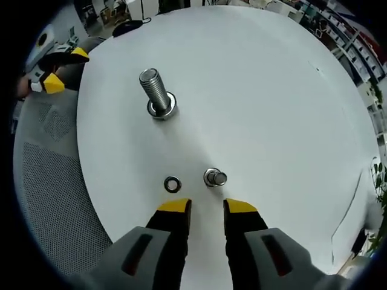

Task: Place the washer onto the threaded stud by aligning its center hole with the stud, sliding it down to the base, and recovering from edge contact or off-axis alignment until the washer reaches the visible bottom stop.

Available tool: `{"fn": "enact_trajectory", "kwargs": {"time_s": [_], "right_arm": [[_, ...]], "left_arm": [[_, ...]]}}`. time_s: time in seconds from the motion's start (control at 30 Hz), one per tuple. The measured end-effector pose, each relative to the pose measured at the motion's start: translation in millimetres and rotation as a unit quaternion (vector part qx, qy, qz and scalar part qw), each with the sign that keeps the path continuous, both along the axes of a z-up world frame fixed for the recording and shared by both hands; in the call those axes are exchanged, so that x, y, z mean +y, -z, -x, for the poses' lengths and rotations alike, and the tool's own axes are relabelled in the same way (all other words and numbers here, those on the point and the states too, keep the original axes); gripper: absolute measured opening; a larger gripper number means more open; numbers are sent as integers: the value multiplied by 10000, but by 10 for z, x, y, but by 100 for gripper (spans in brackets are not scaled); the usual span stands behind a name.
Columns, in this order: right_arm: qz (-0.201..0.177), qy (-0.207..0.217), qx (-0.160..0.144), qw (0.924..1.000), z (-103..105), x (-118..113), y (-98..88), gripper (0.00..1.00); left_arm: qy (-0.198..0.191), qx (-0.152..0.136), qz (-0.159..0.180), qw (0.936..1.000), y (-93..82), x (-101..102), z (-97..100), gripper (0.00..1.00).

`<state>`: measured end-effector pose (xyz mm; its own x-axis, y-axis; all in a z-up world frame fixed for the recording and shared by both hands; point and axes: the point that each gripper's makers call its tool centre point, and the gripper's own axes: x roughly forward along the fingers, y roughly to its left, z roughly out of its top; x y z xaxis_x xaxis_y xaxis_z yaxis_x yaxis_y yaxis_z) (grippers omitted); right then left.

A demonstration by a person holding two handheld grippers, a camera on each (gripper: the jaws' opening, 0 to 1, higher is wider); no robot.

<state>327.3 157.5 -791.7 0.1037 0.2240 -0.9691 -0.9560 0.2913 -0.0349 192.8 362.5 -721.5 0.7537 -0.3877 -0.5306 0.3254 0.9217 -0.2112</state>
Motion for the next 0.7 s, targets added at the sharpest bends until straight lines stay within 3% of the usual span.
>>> {"fn": "enact_trajectory", "kwargs": {"time_s": [0.7], "right_arm": [[-204, -33, 168, 9996, 242, 136, 9, 25]], "left_arm": [[37, -3, 35, 10000, -5, -18, 9, 38]]}}
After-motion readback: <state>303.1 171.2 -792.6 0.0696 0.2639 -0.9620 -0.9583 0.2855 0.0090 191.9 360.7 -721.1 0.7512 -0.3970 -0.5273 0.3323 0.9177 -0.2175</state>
